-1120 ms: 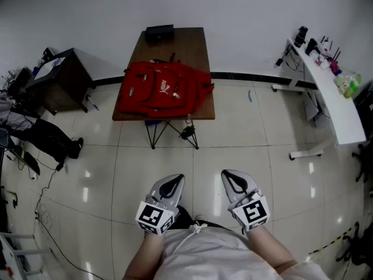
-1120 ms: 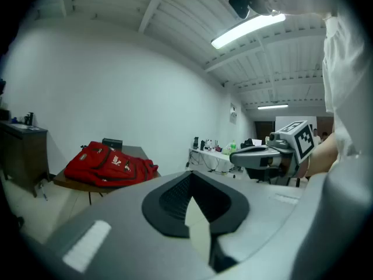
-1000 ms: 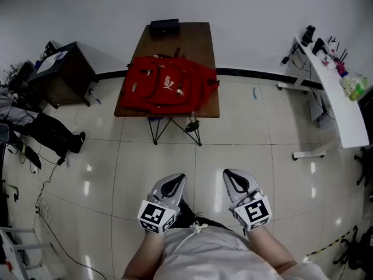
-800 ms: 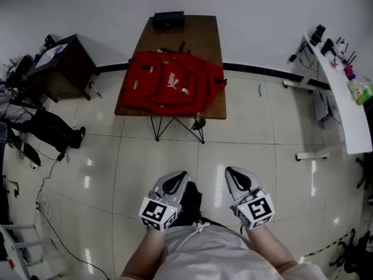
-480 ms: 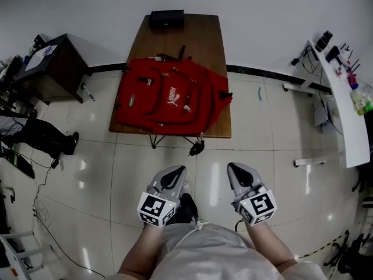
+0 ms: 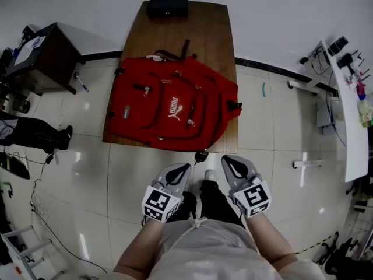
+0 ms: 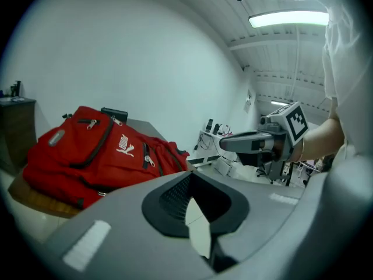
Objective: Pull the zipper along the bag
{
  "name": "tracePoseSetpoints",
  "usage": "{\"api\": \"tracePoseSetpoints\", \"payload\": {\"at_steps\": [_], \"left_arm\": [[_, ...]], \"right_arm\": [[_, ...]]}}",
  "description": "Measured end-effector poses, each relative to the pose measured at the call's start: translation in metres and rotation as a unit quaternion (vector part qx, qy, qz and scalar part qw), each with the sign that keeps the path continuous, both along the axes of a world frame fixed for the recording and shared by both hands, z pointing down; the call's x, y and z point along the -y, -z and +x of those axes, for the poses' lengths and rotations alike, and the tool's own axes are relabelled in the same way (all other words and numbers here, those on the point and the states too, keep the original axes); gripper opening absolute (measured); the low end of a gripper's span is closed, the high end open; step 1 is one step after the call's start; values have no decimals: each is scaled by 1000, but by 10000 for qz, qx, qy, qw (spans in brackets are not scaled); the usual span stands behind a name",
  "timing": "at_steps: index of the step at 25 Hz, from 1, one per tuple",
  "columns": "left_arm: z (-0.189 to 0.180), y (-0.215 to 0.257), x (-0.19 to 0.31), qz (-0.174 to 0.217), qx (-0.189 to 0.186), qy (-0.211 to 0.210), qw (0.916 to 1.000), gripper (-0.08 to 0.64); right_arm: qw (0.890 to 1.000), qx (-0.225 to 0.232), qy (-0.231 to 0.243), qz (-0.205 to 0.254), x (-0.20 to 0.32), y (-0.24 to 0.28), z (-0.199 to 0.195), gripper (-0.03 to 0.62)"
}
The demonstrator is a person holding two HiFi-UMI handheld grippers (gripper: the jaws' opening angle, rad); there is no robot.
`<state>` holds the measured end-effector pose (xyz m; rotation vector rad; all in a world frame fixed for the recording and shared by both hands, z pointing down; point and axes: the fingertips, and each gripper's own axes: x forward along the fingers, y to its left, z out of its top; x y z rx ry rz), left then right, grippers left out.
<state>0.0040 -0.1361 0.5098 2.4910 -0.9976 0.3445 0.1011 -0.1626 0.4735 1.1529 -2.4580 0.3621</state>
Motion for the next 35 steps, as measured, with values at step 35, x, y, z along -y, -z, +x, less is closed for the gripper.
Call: {"api": "tracePoseSetpoints", "payload": {"at_steps": [35], "left_arm": [[71, -174, 34, -1908, 538, 1215, 9726, 41]], "right_arm": [[9613, -1107, 2074, -1434, 61, -160, -28, 6]]}}
